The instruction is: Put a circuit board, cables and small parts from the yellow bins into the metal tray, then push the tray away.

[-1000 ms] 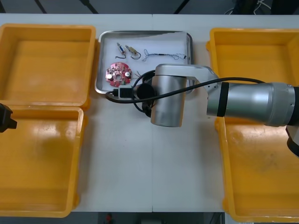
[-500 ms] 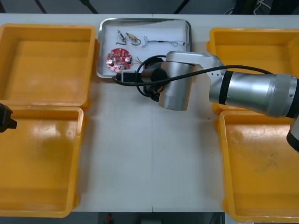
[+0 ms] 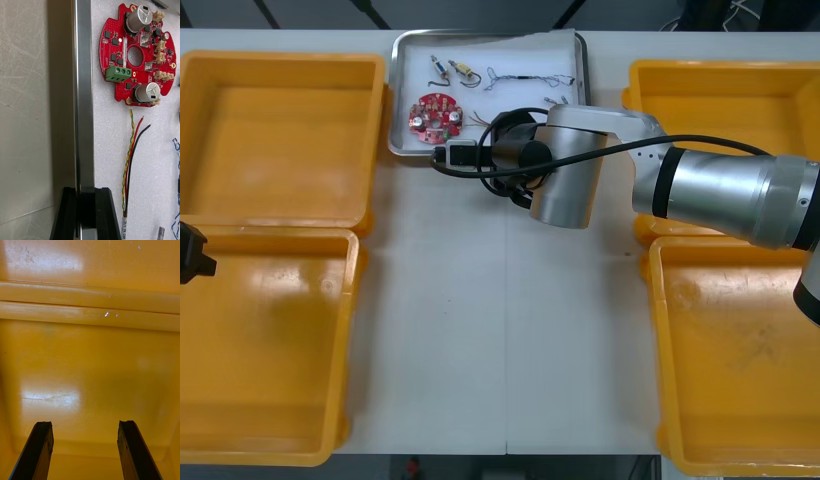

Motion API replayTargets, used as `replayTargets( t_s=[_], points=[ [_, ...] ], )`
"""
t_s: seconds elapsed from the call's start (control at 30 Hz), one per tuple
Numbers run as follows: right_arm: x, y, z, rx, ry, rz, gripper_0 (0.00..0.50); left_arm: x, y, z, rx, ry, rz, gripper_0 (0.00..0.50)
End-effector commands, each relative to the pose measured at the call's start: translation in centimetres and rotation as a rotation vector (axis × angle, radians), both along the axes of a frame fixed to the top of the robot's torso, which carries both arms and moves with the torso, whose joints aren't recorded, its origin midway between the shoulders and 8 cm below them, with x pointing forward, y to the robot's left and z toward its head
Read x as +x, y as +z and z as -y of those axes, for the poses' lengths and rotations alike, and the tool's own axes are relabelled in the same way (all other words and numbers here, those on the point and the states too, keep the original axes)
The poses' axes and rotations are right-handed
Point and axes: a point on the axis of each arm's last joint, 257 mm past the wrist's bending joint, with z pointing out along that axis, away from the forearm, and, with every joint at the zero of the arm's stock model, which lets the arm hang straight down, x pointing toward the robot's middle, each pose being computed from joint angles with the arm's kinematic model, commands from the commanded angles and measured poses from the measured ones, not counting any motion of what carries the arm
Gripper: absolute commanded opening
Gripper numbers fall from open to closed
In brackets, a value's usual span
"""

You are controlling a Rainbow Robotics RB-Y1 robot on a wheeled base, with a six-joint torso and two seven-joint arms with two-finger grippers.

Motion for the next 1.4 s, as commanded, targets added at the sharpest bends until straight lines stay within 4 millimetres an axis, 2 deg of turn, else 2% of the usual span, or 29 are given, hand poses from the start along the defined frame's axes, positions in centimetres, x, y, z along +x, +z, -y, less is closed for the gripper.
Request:
replayTargets(
  t_s=[0.03,0.07,0.1,0.17,0.2,0.27,0.37,0.4,0.67,0.8,0.83,0.9,1.13,1.2,1.37,1.4],
  points=[
    [0.7,2.6,-0.7,-0.045,0.043,0.063,0.095,0.3,0.6,0.0,-0.008,0.019,0.029,0.5],
    [0.6,2.6,-0.8,-0.051,0.047,0.065,0.142,0.3,0.6,0.0,-0.008,0.019,0.029,0.5],
    [0.6,2.7,-0.8,-0.054,0.051,0.067,0.162,0.3,0.6,0.0,-0.008,0.019,0.029,0.5],
    [0.5,3.1,-0.6,-0.071,0.046,0.072,0.28,0.3,0.6,0.0,-0.008,0.019,0.029,0.5],
    [0.5,3.2,-0.6,-0.075,0.047,0.073,0.304,0.3,0.6,0.0,-0.008,0.019,0.029,0.5],
    [0.3,3.7,-0.1,-0.086,0.033,0.061,0.397,0.3,0.6,0.0,-0.008,0.019,0.029,0.5],
    [-0.2,4.6,0.3,-0.096,0.01,0.033,0.484,0.3,0.6,0.0,-0.008,0.019,0.029,0.5],
    [-0.4,4.8,0.5,-0.097,0.0,0.022,0.5,0.3,0.6,0.0,-0.008,0.019,0.029,0.5],
    [-3.2,5.8,1.4,-0.111,-0.072,-0.074,0.5,0.3,0.6,0.0,-0.008,0.019,0.029,0.5],
    [-5.4,6.0,2.2,-0.115,-0.117,-0.138,0.5,0.3,0.6,0.0,-0.008,0.019,0.029,0.5],
    [-6.4,5.8,2.3,-0.103,-0.136,-0.181,0.5,0.3,0.6,0.0,-0.008,0.019,0.029,0.5],
    [-8.0,5.7,3.1,-0.071,-0.183,-0.26,0.5,0.3,0.6,0.0,-0.008,0.019,0.029,0.5],
    [-11.6,6.6,5.4,0.01,-0.267,-0.435,0.5,0.3,0.6,0.0,-0.008,0.019,0.029,0.5],
    [-12.7,6.8,6.7,0.031,-0.299,-0.5,0.5,0.3,0.6,0.0,-0.008,0.019,0.029,0.5],
    [-14.3,7.9,9.8,0.104,-0.358,-0.599,0.5,0.3,0.6,0.0,-0.008,0.019,0.029,0.5],
    [-14.3,7.9,9.8,0.104,-0.358,-0.599,0.5,0.3,0.6,0.0,-0.008,0.019,0.029,0.5]
  ],
)
